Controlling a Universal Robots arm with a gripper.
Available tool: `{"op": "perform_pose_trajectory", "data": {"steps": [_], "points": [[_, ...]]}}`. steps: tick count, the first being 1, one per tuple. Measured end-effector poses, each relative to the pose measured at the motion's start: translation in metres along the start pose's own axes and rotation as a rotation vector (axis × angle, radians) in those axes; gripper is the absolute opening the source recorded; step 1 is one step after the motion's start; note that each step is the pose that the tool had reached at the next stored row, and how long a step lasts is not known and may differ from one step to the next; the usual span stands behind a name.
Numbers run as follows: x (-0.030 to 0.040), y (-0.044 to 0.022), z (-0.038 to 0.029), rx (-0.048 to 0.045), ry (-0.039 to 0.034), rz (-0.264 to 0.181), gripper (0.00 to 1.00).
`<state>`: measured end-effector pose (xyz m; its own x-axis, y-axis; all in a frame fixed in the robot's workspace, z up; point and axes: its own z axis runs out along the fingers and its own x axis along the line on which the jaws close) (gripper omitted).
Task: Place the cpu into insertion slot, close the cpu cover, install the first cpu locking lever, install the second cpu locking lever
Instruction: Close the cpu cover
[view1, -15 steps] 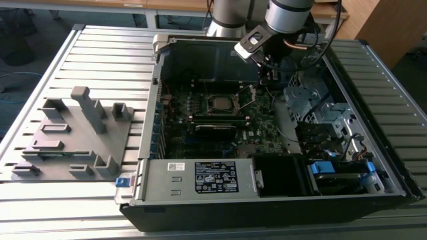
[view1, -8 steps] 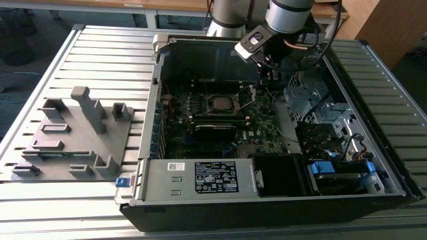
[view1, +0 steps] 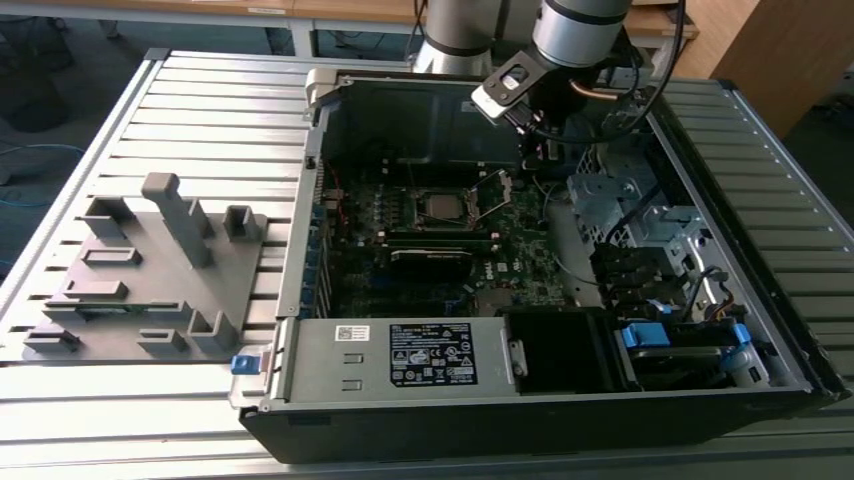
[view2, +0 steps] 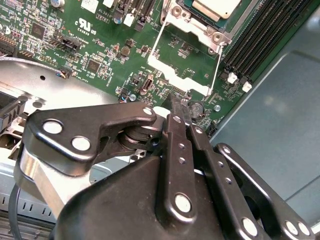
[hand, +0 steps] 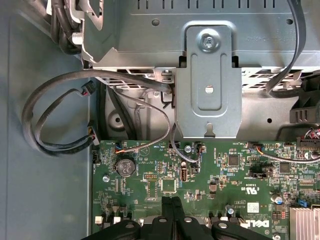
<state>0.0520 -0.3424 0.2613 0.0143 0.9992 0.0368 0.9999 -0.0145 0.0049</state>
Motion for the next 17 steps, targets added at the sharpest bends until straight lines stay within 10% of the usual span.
{"op": "perform_pose_trajectory", "data": {"steps": [17], "points": [[-0.0004,0.0017,0.0129,0.0,0.0001,0.0,0.1]]}}
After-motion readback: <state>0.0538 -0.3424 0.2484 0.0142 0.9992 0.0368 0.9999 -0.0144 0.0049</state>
